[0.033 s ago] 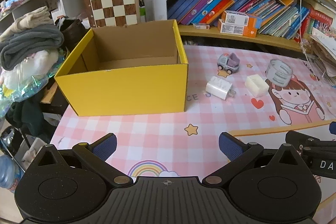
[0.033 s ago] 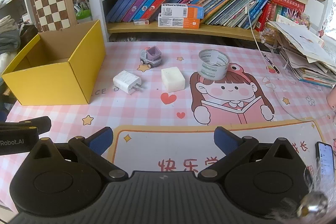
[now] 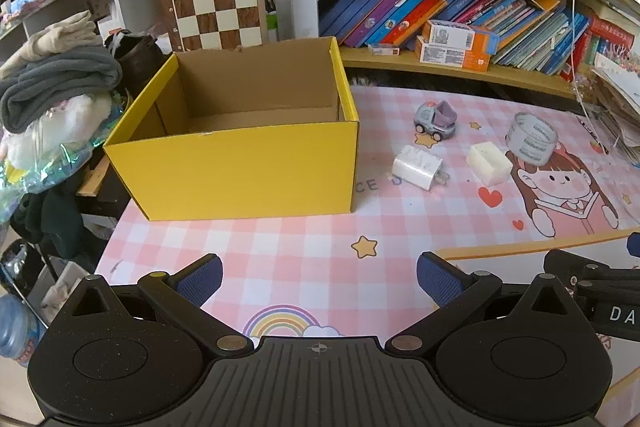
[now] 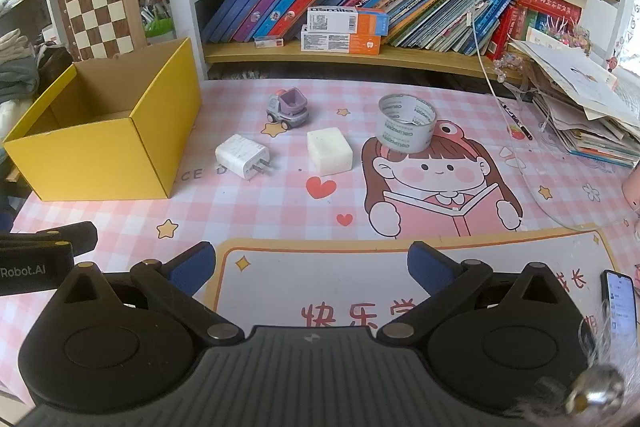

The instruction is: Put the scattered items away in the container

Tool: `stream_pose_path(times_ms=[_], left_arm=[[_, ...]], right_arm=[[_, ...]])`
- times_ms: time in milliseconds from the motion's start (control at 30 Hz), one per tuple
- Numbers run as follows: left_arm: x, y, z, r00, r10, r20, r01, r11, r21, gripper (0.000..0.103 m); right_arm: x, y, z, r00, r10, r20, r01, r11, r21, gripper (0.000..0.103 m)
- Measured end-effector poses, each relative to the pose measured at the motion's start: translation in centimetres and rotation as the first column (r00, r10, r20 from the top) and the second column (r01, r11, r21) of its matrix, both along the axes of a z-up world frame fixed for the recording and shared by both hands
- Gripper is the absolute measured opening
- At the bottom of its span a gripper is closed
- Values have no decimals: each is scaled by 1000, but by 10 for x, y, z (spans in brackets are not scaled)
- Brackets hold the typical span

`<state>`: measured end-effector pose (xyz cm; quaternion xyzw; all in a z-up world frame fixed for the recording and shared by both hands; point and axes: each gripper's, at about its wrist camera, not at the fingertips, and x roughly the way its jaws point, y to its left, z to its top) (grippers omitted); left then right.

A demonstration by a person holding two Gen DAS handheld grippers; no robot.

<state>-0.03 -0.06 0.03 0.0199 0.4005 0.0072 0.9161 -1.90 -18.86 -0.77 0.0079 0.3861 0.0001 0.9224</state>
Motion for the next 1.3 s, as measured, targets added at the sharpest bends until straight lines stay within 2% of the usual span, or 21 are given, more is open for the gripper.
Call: stream_pose_path(times_ms=[167,267,1300], left_arm=[[0,8,1,1000,-1,-1,1,1000,-27,103],[0,3,1,1000,5,-4,-5,1000,-10,103],[2,4,2,1000,8,-11,-8,1000,-16,103]], right_arm=[[1,1,0,1000,2,0,-2,1000,0,103],[2,1,-1,1000,4,0,-4,1000,-2,103],[2,0,-2,1000,2,-8,-2,1000,2,103]])
